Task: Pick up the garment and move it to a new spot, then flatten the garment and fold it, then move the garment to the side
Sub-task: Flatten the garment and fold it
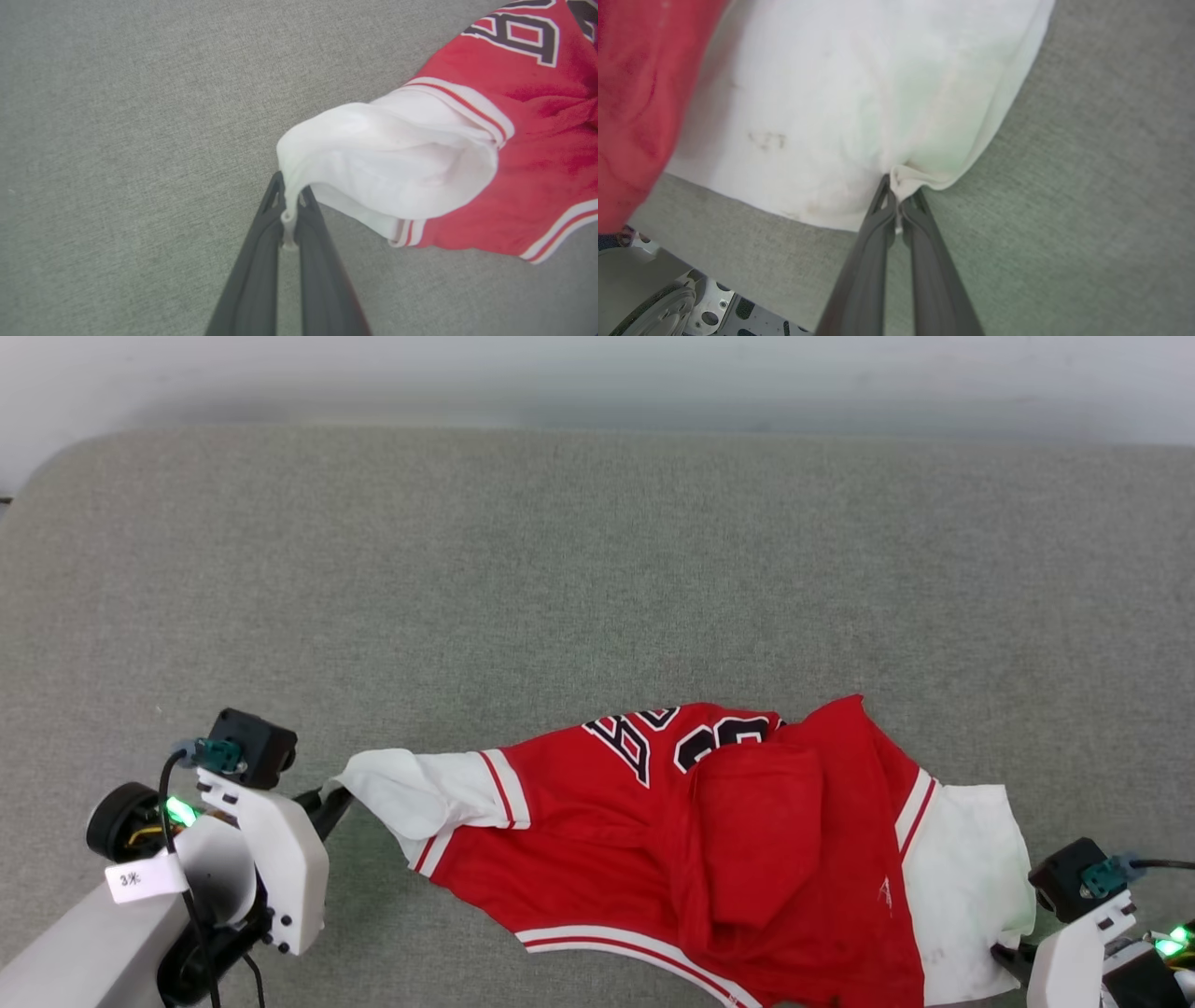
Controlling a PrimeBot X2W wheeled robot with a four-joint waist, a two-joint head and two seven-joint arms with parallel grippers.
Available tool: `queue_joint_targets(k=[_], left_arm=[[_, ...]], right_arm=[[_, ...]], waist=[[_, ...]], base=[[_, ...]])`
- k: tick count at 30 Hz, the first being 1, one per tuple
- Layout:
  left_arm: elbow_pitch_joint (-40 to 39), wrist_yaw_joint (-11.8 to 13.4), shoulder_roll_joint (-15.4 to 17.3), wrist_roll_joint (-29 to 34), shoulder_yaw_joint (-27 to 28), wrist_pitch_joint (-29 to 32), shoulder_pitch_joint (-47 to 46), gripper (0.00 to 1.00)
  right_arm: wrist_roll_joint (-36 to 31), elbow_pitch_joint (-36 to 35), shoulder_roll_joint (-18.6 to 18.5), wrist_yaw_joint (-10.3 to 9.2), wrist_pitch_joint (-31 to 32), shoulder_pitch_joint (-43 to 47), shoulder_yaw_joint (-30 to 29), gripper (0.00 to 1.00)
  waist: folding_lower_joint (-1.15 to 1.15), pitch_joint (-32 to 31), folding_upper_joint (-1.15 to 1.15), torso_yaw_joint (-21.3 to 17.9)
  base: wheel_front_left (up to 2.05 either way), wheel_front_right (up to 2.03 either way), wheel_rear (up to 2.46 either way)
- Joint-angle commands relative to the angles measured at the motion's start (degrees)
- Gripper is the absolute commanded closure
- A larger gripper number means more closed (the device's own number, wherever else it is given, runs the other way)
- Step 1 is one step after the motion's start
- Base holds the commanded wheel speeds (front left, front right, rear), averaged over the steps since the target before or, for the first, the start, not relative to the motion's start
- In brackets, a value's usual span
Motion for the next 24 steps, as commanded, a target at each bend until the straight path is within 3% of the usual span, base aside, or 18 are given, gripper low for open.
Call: queue_joint_targets(k=[1, 7, 14, 19, 24], left_arm=[[-0.6, 0.0, 0.0, -0.5, 0.1, -0.5, 1.1, 1.0], [-5.2, 0.3, 1.7, -3.2, 1.2, -0.5, 3.8, 1.0], [-15.5, 1.4, 3.6, -8.8, 4.1, 1.2, 5.5, 1.0], [-20.9, 1.3, 4.1, -14.6, 6.9, 3.2, 4.4, 1.0], [-22.9, 1.1, 4.0, -20.4, 10.0, 5.0, 1.9, 1.0]], right_arm=[[0.7, 0.2, 3.3, 0.8, -1.6, 1.8, 1.8, 1.0], [3.1, -6.3, 3.0, 0.41, -6.9, 3.6, -6.0, 1.0], [6.8, -17.0, 5.4, 0.43, -8.0, 5.7, -15.0, 1.0], [10.7, -23.6, 7.6, 0.43, -7.2, 2.5, -20.7, 1.0], [14.6, -25.9, 9.2, 0.43, -6.1, -4.0, -25.9, 1.0]], waist=[[0.0, -1.4, 0.0, -0.2], [0.0, -5.1, 0.0, -0.6], [0.0, -8.8, 0.0, -0.8], [0.0, -10.0, 0.0, -0.8], [0.0, -9.8, 0.0, -0.7]], base=[[0.0, 0.0, 0.0], [0.0, 0.0, 0.0], [0.0, 0.0, 0.0], [0.0, 0.0, 0.0], [0.0, 0.0, 0.0]])
